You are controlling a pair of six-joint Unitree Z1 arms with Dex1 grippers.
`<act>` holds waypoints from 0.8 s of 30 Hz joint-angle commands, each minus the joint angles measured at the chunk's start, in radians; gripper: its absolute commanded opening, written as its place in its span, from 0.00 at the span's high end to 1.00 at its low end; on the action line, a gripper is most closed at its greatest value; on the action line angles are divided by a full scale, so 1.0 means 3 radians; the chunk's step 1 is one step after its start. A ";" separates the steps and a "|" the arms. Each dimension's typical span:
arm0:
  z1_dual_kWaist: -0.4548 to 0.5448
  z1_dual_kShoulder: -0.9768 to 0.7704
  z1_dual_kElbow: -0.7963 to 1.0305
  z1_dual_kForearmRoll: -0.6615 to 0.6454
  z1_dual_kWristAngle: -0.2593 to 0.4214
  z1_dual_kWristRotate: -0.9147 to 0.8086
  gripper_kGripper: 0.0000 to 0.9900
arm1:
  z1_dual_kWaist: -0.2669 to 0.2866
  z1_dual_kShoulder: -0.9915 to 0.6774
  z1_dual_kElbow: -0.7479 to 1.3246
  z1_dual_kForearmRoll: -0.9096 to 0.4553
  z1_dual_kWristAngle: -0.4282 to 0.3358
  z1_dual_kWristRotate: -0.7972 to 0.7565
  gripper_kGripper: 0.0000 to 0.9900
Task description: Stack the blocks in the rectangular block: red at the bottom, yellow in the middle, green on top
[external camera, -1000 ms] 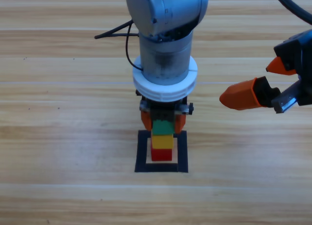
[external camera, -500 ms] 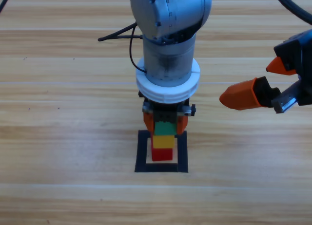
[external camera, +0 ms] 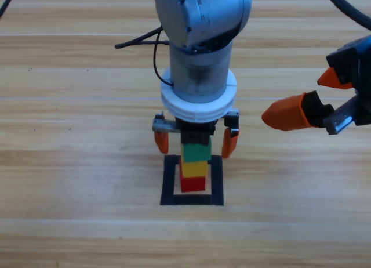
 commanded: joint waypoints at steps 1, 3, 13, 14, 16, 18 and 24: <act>-0.0143 -0.0574 -0.0146 0.0002 0.0283 -0.0086 0.05 | 0.0111 0.0014 0.0054 0.0032 -0.0029 0.0032 0.00; -0.0229 -0.0943 -0.0177 -0.0003 0.0446 -0.0111 0.05 | 0.0111 0.0014 0.0060 0.0032 -0.0029 0.0032 0.00; -0.0802 -0.2528 0.1858 -0.0790 0.1090 -0.0408 0.01 | 0.0111 0.0019 0.0060 0.0032 -0.0029 0.0032 0.00; -0.0807 -0.2799 0.2318 -0.1123 0.1085 -0.0300 0.01 | 0.0111 0.0019 0.0060 0.0032 -0.0029 0.0032 0.00; -0.0807 -0.3192 0.2988 -0.1568 0.1080 -0.0173 0.01 | 0.0111 0.0019 0.0060 0.0032 -0.0029 0.0032 0.00; -0.0802 -0.3458 0.3407 -0.1777 0.1085 -0.0091 0.01 | 0.0111 0.0014 0.0065 0.0032 -0.0029 0.0032 0.00; -0.0802 -0.3678 0.3663 -0.1874 0.1085 0.0088 0.00 | 0.0111 0.0009 0.0070 0.0032 -0.0029 0.0032 0.00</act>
